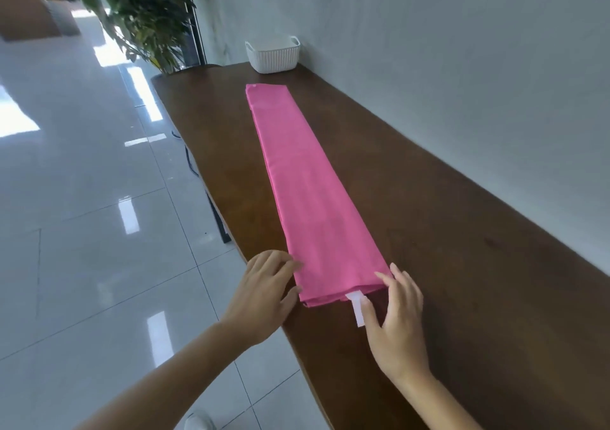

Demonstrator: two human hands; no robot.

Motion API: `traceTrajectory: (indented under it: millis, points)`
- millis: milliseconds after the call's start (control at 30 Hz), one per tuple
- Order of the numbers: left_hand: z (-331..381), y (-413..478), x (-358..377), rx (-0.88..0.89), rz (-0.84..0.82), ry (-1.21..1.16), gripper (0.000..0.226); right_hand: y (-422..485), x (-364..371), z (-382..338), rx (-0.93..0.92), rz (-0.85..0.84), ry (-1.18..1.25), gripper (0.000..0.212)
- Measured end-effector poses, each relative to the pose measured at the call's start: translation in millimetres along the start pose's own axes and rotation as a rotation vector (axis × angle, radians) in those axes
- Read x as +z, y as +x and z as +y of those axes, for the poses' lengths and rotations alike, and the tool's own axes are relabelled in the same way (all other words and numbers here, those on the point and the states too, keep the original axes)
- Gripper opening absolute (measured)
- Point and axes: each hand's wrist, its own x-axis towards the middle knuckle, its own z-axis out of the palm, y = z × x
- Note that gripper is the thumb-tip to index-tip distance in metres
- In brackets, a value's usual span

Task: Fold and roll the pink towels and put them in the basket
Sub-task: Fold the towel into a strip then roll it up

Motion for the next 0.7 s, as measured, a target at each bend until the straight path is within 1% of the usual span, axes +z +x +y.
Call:
traceTrajectory:
  millis: [67,167,233,367,500,633,700]
  points:
    - [19,1,5,0.061,-0.016,-0.011,0.038,-1,-9,13,-0.051,-0.044,-0.036,0.044]
    - [39,6,14,0.053,-0.064,-0.011,0.04,-1,-16,22,-0.086,-0.136,-0.018,0.031]
    - [47,8,19,0.055,-0.07,0.0,0.038,1,-17,20,-0.079,-0.166,0.031,0.026]
    - [57,12,31,0.02,-0.072,0.001,0.036,7,-19,16,-0.052,-0.243,0.092,0.036]
    - [60,15,39,-0.051,-0.032,-0.025,0.026,16,-24,10,-0.026,-0.299,0.231,0.053]
    - [63,15,42,-0.101,-0.001,-0.039,0.019,26,-21,13,-0.09,-0.319,0.173,0.05]
    - [67,14,43,-0.09,0.018,-0.048,0.018,30,-19,17,-0.124,-0.328,0.112,0.055]
